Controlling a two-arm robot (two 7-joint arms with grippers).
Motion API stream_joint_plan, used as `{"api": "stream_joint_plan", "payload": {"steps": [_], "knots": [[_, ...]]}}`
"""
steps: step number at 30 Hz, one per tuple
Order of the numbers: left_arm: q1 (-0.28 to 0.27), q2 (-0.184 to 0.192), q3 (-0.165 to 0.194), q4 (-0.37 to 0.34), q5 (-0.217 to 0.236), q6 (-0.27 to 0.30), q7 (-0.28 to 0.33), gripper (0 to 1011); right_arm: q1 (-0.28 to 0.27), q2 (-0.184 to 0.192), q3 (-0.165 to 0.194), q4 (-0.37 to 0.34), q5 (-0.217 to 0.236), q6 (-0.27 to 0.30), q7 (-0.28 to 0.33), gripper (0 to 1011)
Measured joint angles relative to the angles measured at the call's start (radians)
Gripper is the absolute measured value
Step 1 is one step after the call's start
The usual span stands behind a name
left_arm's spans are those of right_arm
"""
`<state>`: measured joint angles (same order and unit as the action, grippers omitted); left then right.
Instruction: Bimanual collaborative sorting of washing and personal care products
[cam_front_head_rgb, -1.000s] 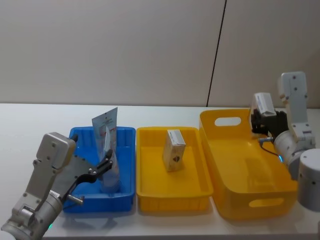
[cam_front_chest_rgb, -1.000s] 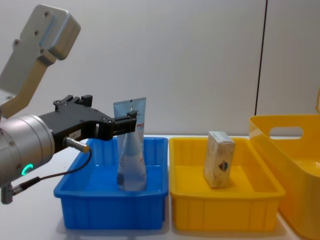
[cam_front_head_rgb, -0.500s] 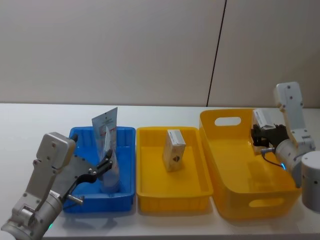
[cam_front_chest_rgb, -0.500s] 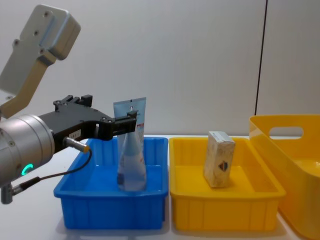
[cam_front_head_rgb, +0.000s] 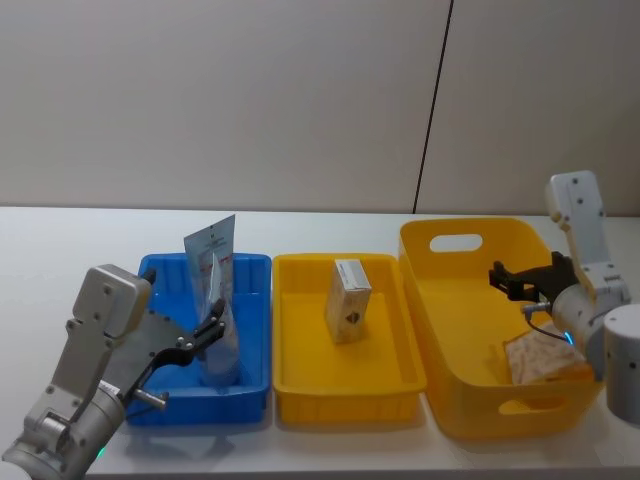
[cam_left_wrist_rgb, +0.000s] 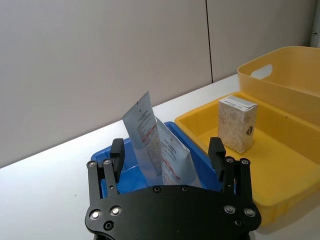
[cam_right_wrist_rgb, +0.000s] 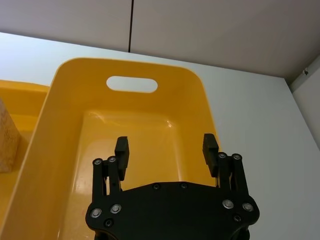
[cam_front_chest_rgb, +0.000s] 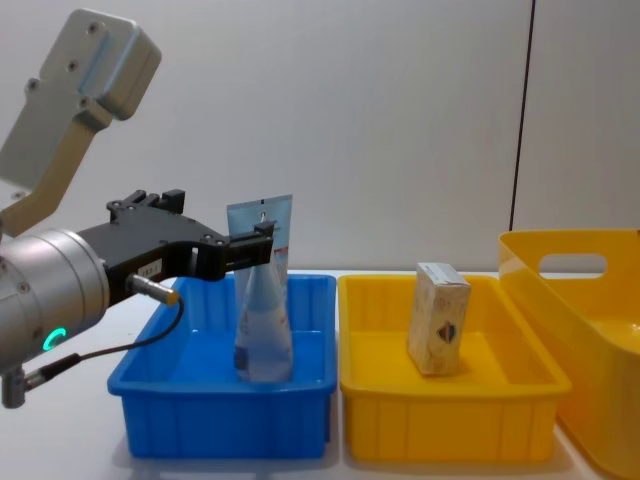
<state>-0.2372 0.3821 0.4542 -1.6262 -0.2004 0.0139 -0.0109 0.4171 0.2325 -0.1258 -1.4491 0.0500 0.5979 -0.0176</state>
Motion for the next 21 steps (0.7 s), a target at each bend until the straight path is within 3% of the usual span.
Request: {"api": "stream_joint_plan", "payload": {"steps": [6, 21], "knots": [[0.0, 0.0, 0.0, 0.0, 0.0, 0.0, 0.0, 1001, 0.0, 0.001, 0.0, 0.002, -0.001, 0.004, 0.003, 1002], [0.002, -0.003, -0.007, -0.003, -0.014, 0.017, -0.019, 1001, 0.001, 0.003, -0.001, 0.004, -0.001, 0.009, 0.006, 1003]]}}
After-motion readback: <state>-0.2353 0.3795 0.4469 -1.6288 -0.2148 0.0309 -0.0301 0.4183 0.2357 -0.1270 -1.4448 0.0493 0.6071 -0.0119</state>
